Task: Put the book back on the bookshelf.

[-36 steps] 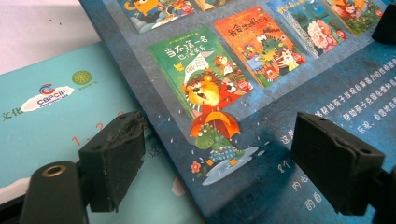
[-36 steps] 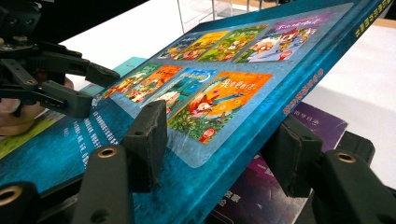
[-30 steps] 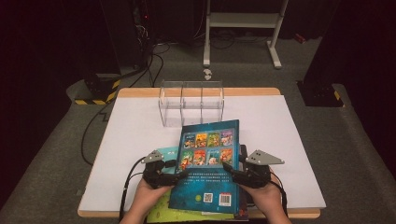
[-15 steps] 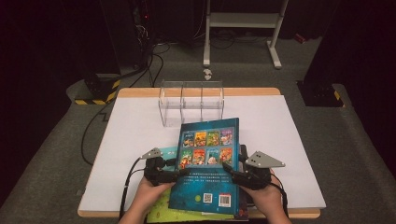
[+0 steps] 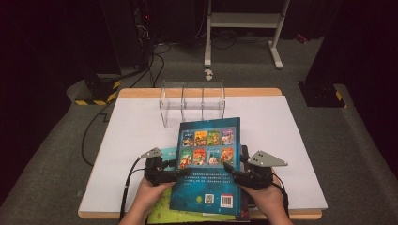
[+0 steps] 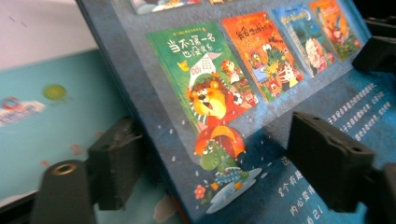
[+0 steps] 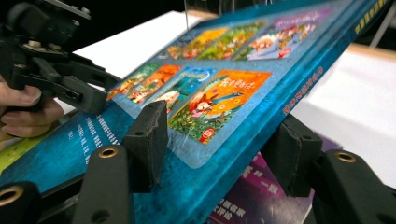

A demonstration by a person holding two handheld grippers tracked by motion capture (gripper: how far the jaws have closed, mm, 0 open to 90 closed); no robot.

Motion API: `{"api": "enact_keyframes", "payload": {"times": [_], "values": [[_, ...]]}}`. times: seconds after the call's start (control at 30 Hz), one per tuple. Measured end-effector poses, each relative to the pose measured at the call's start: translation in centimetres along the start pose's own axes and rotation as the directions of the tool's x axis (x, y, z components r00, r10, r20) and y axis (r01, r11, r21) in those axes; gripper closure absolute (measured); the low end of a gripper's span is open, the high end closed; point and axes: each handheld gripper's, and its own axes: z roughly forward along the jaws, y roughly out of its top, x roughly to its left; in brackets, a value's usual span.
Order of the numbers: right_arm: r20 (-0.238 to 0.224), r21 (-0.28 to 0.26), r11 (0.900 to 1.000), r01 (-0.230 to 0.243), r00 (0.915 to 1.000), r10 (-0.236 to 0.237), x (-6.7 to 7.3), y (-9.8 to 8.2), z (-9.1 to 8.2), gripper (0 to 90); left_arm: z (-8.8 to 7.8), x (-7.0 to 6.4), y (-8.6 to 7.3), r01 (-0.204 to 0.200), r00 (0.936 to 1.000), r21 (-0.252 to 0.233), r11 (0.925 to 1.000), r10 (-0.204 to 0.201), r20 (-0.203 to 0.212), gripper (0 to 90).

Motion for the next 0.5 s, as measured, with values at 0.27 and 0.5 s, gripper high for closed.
{"api": "enact_keyframes", "payload": {"times": [0.27, 0.5], "values": [[0.021, 0.014, 1.0, -0.003, 0.9998, 0.003, -0.2, 0.7, 0.3, 40.9, -0.8, -0.8, 0.8, -0.065, 0.9957, -0.035, 0.9973, 0.063, -0.068, 30.0], [0.028, 0.014, 1.0, 0.011, 0.9996, -0.011, 0.0, 1.8, 0.9, 41.0, -1.5, -0.7, 1.9, -0.091, 0.9906, -0.039, 0.9951, 0.086, -0.106, 33.0]]}}
